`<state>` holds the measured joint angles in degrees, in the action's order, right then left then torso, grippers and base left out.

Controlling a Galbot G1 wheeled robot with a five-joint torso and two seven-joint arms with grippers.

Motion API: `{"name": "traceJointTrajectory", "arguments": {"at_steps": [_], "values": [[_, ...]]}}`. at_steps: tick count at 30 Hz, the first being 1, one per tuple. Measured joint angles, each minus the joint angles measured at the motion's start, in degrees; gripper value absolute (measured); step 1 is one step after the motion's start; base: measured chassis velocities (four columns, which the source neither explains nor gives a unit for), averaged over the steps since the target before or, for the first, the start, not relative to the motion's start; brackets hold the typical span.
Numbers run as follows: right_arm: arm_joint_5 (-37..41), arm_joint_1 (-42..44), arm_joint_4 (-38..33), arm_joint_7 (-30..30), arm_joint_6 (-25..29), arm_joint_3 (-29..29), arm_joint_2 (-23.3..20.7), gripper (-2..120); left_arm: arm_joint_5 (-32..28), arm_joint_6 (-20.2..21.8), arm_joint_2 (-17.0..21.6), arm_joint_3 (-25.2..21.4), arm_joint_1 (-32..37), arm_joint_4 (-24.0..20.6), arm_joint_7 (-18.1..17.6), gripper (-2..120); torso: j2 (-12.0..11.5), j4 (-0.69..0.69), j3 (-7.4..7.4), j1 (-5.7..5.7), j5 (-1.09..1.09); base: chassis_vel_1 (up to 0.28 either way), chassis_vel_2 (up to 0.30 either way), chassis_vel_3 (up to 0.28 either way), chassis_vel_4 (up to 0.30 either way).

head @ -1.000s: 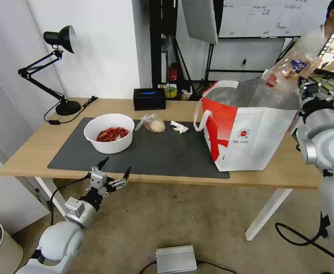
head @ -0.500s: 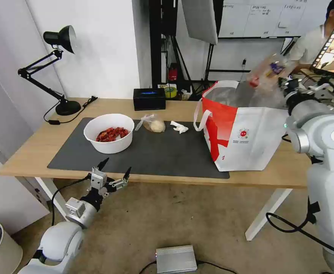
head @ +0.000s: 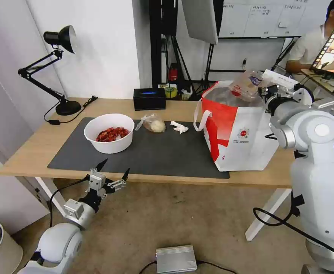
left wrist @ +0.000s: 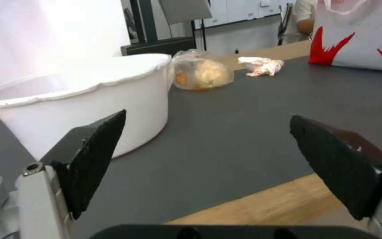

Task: Pick up the trash from the table and place it into the takeout bag.

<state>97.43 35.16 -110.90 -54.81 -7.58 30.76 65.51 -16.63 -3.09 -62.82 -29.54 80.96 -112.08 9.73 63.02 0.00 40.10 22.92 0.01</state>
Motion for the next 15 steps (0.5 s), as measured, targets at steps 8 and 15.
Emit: {"name": "traceJointTrajectory", "arguments": {"at_steps": [8, 15], "values": [[0.26, 0.48, -0.92, -0.12, -0.07, 0.30, -0.44, 21, -0.04, 0.06, 0.05, 0.19, -0.25, 0.08, 0.03, 100, 0.00, 0.00, 0.00, -0.01, -0.01, 0.000, 0.000, 0.000, 0.000], [0.25, 1.94, -2.38, 1.90, -0.07, 0.72, -1.16, 49, -0.16, 0.06, 0.06, -0.10, -0.28, 0.08, 0.04, 100, 0.00, 0.00, 0.00, -0.01, -0.01, 0.000, 0.000, 0.000, 0.000]]}}
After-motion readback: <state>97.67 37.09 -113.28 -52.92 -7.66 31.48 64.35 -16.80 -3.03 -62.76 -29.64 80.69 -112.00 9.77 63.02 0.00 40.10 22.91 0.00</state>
